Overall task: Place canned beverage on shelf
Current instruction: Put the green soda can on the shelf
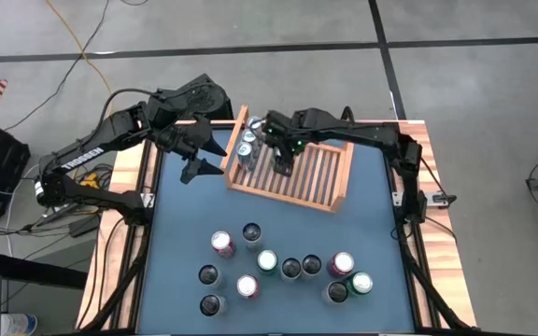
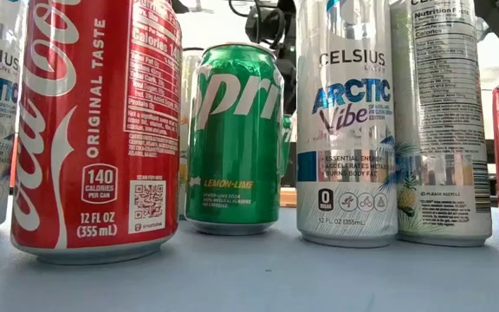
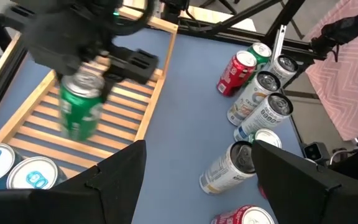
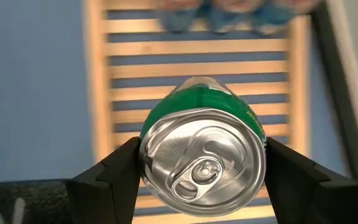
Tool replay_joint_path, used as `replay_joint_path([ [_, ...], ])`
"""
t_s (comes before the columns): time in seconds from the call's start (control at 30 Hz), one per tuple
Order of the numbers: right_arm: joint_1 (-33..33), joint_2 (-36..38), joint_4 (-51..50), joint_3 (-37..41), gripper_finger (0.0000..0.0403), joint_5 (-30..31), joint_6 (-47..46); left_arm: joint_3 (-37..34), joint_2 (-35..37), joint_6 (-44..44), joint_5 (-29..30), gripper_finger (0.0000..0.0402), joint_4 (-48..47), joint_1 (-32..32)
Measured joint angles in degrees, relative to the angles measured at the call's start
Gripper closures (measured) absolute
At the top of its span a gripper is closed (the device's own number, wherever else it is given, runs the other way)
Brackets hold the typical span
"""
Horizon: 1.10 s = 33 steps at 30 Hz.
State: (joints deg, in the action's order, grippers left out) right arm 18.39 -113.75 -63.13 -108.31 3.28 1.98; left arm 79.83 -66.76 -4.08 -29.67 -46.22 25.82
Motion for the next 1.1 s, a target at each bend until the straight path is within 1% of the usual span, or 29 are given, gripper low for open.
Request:
replay_joint_path([
  [0.1, -0.5, -0.3, 0.6, 0.0, 0.0131, -2.5, 0.0, 0.0, 0.0, -0.4, 0.0, 0.0123, -0.5, 0.0],
  [0.23, -1.3, -2.1, 1.9, 0.2, 0.0131, -1.9, 0.0, 0.0, -0.5, -1.2, 0.0, 0.0123, -1.2, 0.0],
  [0.4, -1.3, -2.8, 2.4, -0.1, 0.0131, -3.3, 0.0, 0.0, -1.0, -1.3, 0.1, 0.0123, -1.0, 0.0],
  [0.67, -1.7, -2.9, 3.2, 0.0, 0.0131, -3.7, -0.2, 0.0, -1.1, -0.9, 0.2, 0.0123, -1.1, 0.0],
  [0.73, -1.7, -2.9, 2.9, 0.0, 0.0131, -4.6, -0.1, 0.0, -1.1, -0.9, 0.2, 0.0123, -1.1, 0.0],
  [0.83, -2.2, -4.3, 4.5, -0.1, 0.0131, -4.7, 0.0, 0.0, -1.1, -0.9, 0.1, 0.0123, -1.0, 0.0],
  [1.1, -2.6, -5.5, 4.3, 0.0, 0.0128, -5.3, 1.5, 0.0, -1.1, -0.7, 0.4, 0.0123, -1.0, 0.0],
])
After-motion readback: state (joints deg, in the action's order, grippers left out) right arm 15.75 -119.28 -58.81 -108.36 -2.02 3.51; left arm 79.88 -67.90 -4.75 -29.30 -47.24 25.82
